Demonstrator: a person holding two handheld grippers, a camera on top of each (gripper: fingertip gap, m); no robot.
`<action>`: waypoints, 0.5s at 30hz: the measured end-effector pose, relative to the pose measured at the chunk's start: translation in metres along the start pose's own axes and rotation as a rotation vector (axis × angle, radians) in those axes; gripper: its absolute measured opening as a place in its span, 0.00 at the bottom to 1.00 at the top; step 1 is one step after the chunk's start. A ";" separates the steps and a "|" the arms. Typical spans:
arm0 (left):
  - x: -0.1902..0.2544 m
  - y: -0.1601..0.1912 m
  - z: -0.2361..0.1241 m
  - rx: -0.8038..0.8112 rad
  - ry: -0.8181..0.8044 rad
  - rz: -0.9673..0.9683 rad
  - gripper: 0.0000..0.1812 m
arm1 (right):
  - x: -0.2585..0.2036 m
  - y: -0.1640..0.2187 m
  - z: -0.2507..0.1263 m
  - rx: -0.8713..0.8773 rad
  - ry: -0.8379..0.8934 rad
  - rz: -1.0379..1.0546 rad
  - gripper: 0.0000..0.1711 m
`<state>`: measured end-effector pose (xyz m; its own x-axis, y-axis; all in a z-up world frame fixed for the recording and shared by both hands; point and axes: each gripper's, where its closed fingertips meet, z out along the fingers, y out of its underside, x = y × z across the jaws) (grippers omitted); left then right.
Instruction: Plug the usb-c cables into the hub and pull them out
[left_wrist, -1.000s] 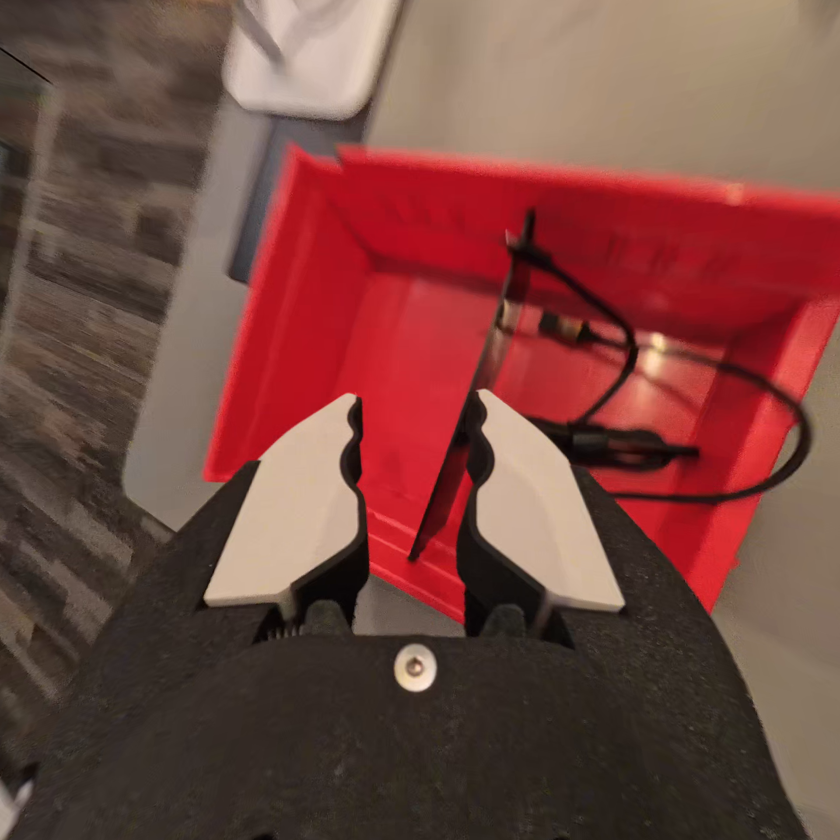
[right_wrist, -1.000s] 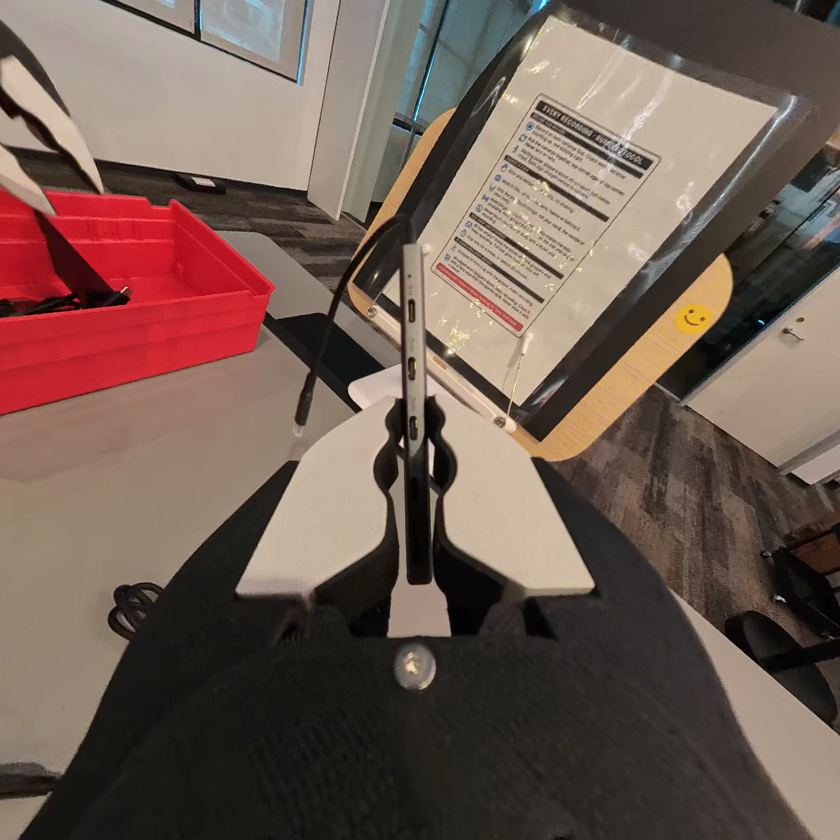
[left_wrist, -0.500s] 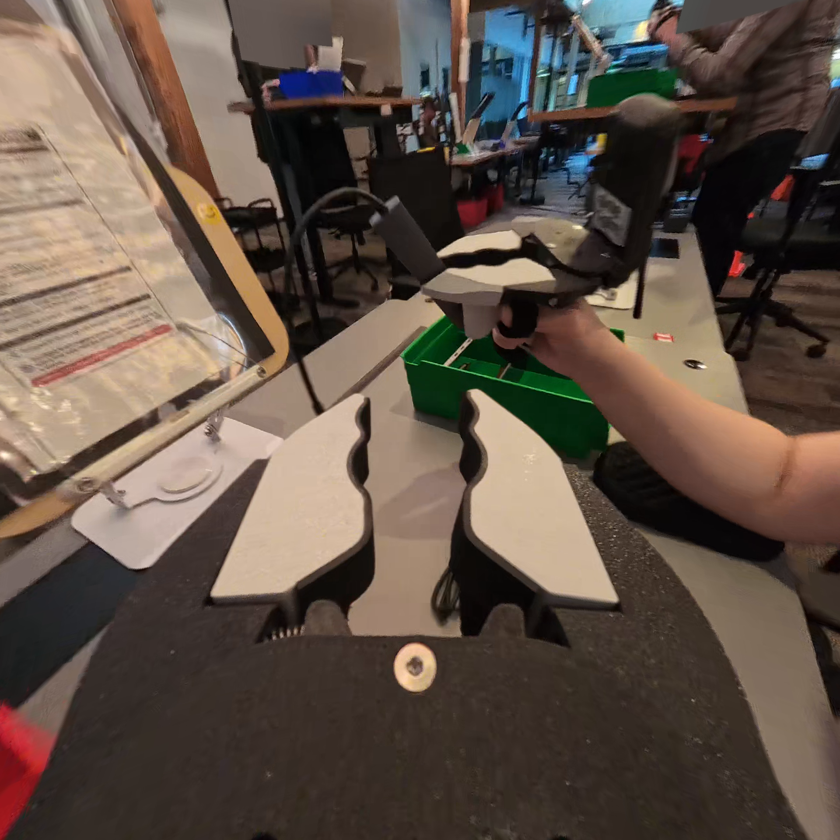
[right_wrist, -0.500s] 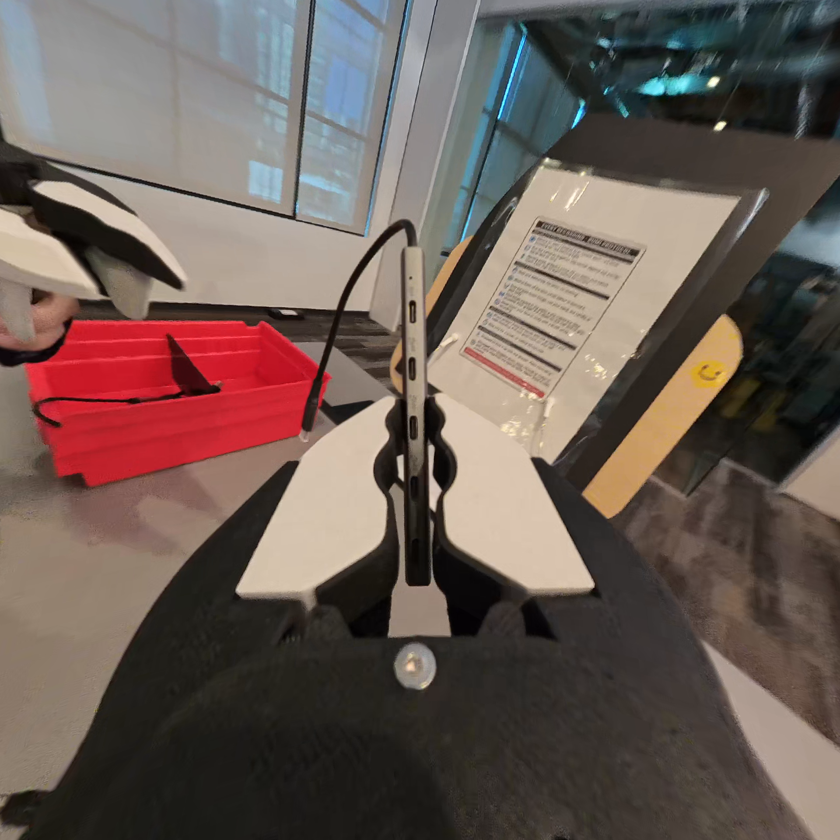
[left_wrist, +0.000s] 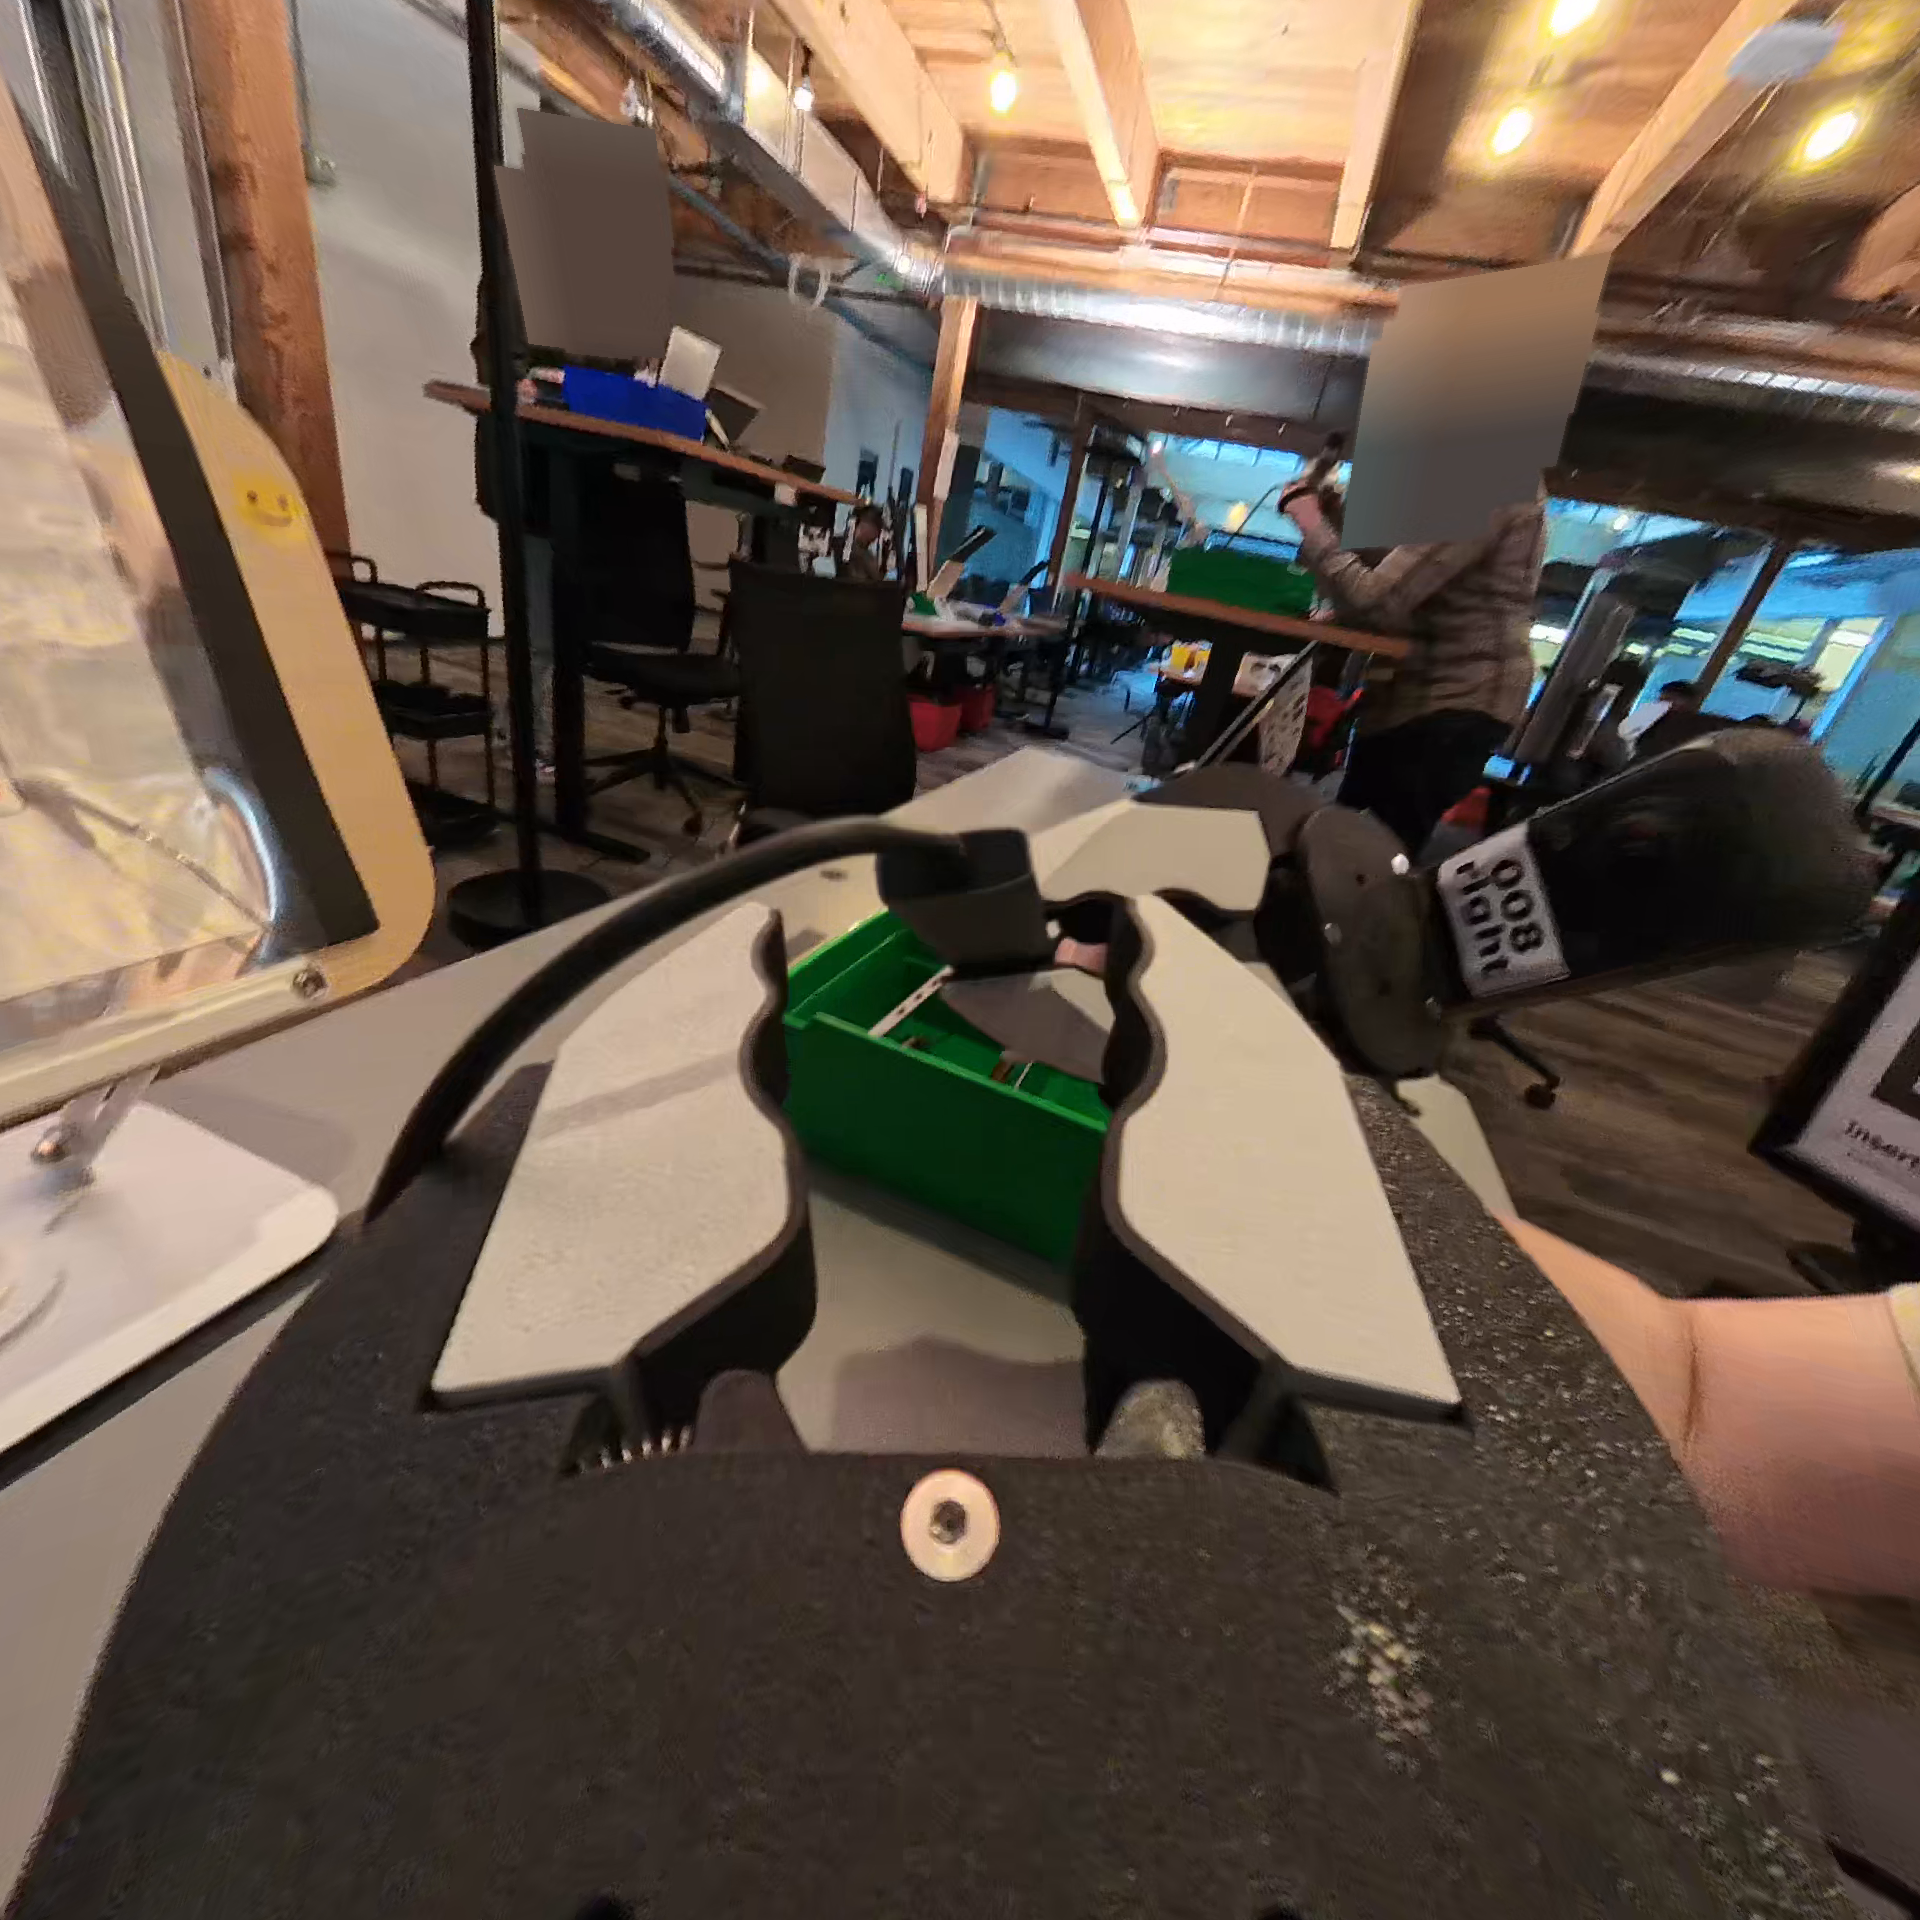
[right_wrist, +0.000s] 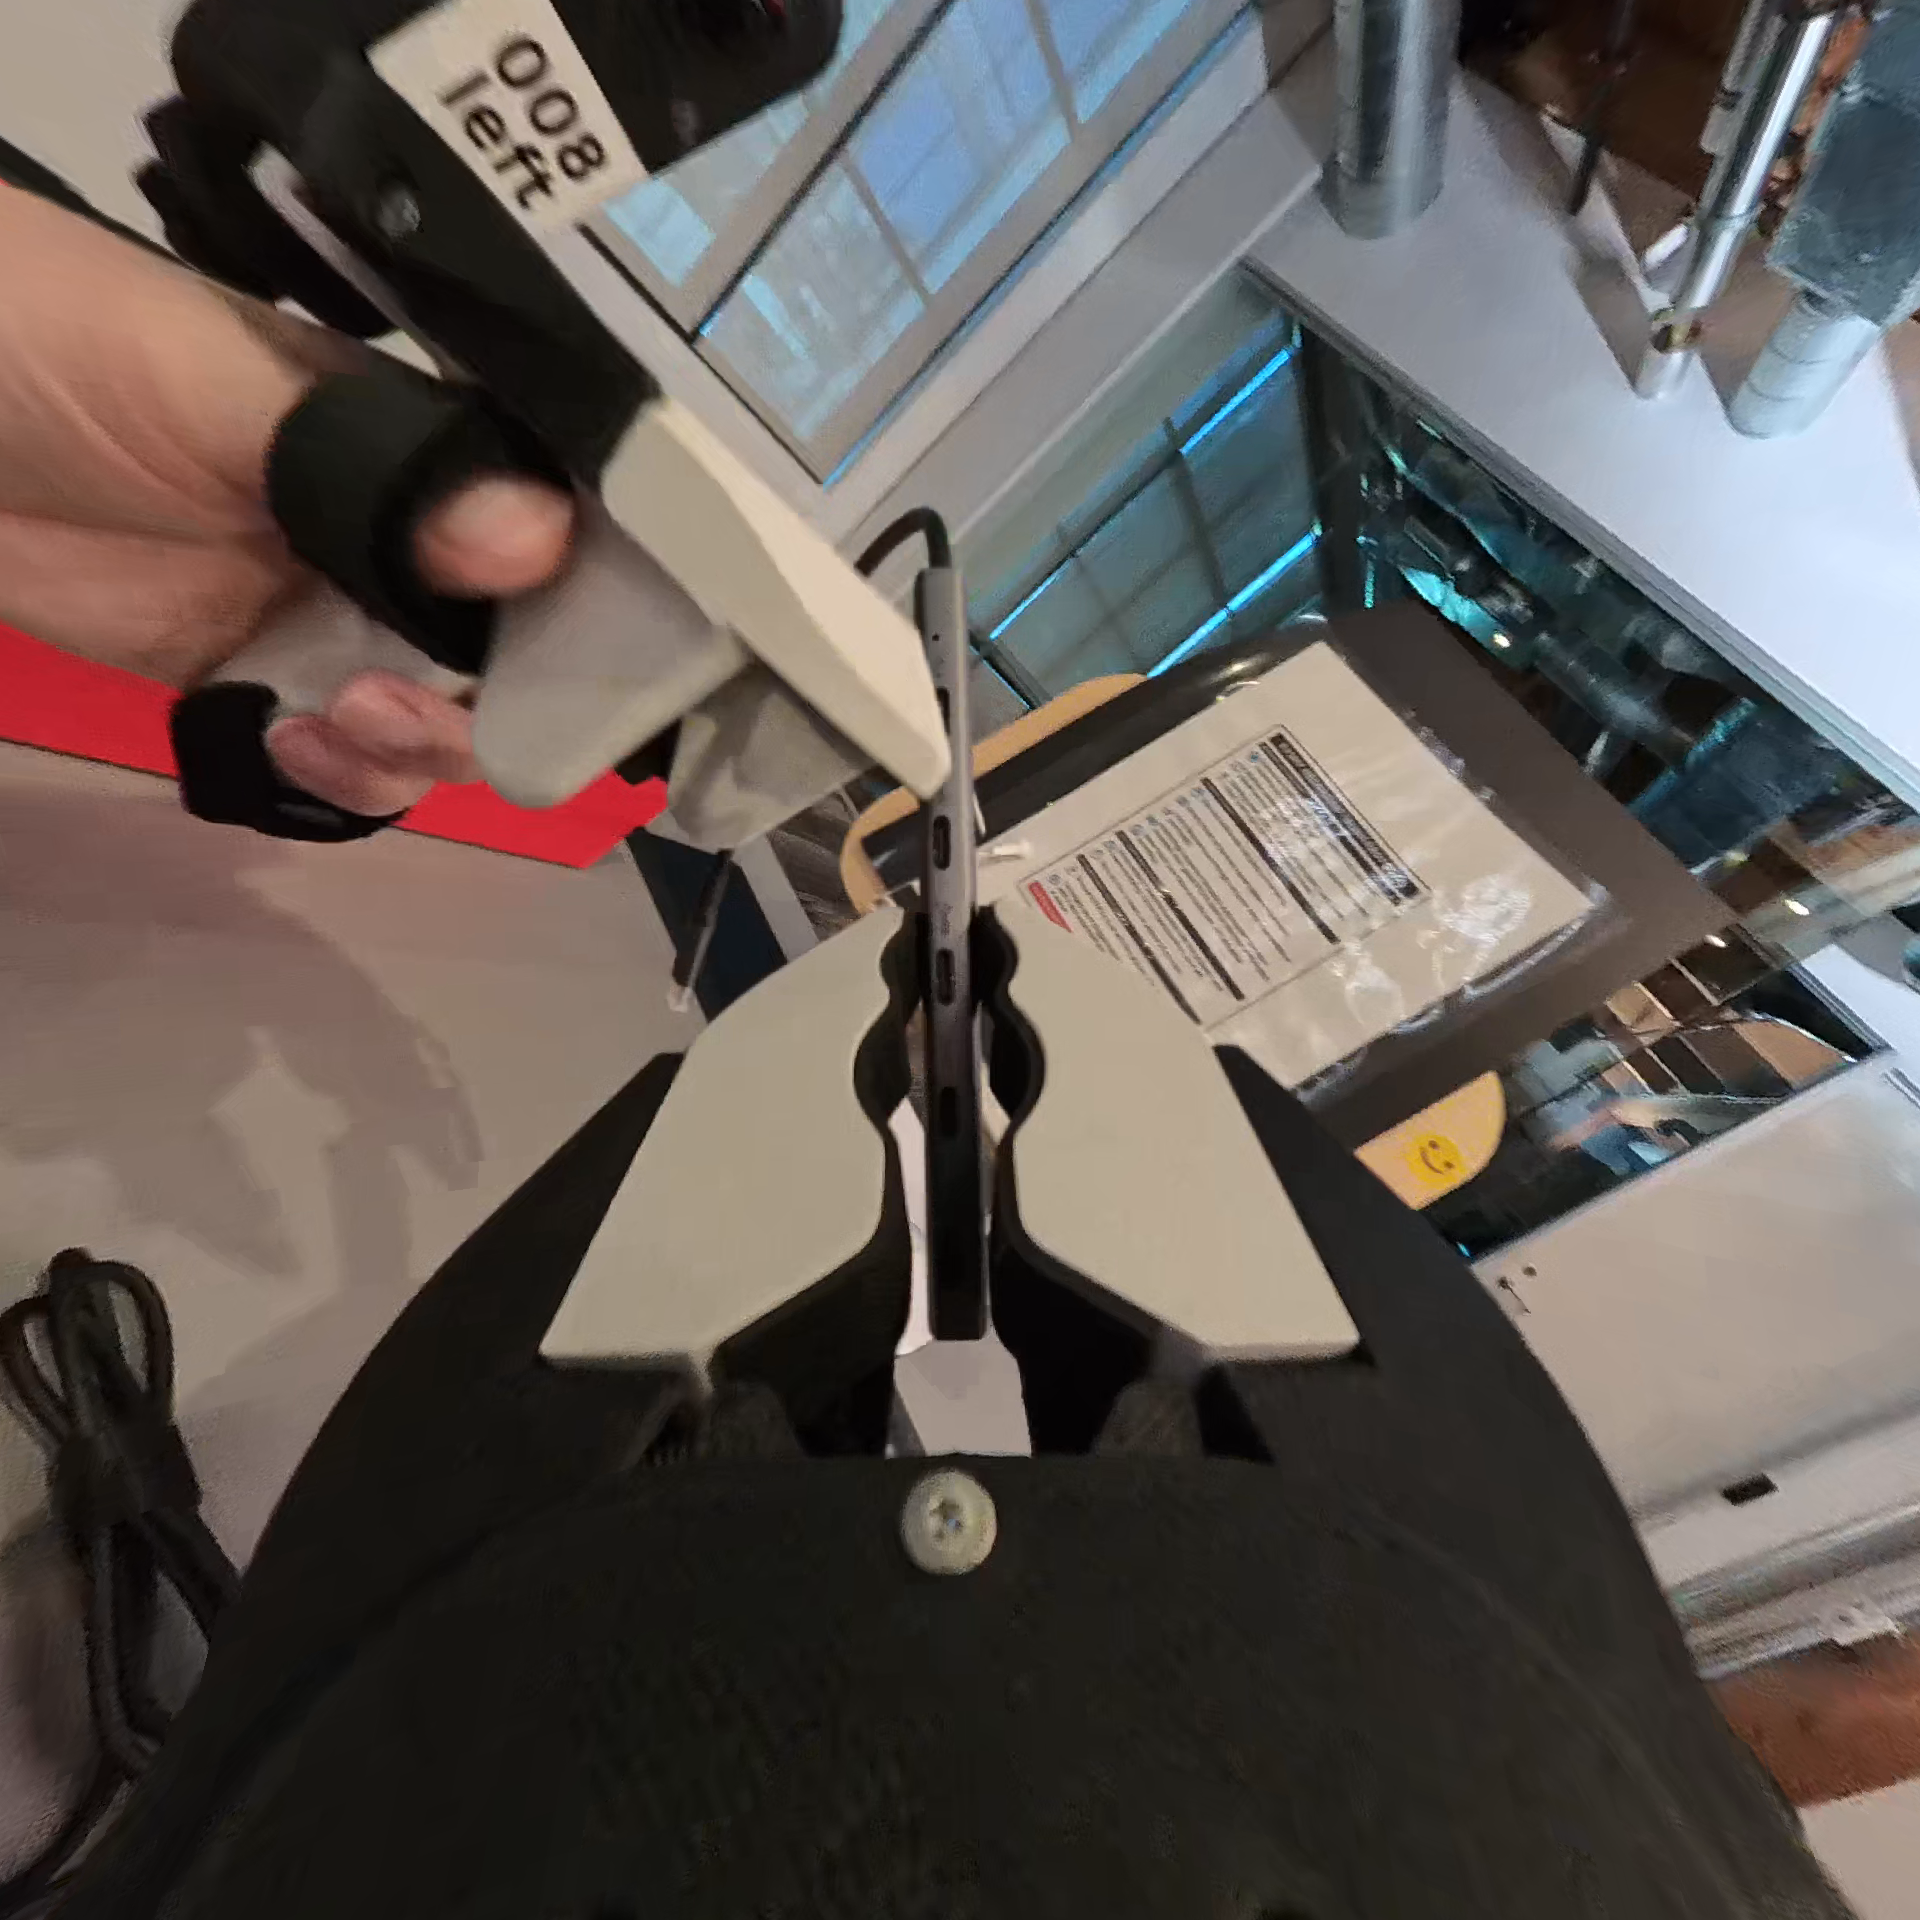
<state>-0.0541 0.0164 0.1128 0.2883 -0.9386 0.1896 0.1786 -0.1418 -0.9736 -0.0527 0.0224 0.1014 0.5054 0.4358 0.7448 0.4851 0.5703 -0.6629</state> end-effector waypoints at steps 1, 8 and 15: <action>-0.005 0.006 -0.001 -0.033 -0.012 -0.010 0.31 | -0.002 0.003 0.003 -0.018 -0.001 0.008 0.07; -0.043 0.056 -0.045 -0.468 -0.102 -0.027 0.08 | -0.036 0.078 0.034 -0.343 -0.150 0.411 0.06; -0.038 -0.024 -0.087 -0.189 -0.211 0.095 0.13 | -0.143 0.165 0.038 -0.754 -0.488 0.669 0.06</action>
<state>-0.1513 0.0281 0.1181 0.4877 -0.8674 0.0989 -0.0314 -0.1306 -0.9909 -0.0715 0.0807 -0.1119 0.5727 0.8175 0.0618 0.6129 -0.3768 -0.6945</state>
